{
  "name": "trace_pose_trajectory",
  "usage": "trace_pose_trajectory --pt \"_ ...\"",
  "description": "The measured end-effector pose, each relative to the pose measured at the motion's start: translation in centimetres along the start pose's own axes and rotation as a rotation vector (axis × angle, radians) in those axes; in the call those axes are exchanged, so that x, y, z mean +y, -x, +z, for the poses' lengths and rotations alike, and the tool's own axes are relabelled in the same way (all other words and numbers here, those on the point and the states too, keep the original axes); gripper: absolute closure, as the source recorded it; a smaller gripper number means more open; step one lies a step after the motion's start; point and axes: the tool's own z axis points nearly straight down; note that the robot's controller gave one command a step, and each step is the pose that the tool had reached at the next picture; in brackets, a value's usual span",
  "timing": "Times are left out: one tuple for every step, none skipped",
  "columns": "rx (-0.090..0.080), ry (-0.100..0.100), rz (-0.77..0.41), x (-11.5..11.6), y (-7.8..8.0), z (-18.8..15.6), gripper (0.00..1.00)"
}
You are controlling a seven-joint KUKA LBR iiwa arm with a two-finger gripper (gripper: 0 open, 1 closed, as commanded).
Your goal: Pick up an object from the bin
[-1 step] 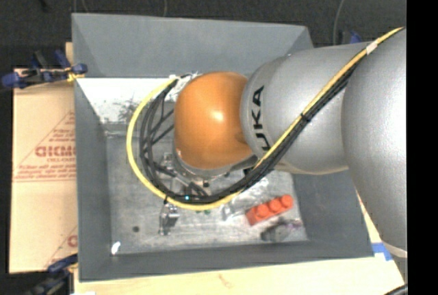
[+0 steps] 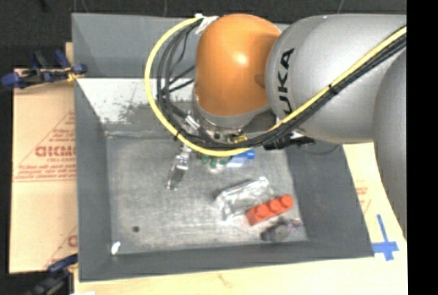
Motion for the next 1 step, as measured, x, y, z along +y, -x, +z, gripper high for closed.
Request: trace_pose_trajectory --pt "0.008 -0.007 0.025 -6.04 3.22 7.44 0.0"
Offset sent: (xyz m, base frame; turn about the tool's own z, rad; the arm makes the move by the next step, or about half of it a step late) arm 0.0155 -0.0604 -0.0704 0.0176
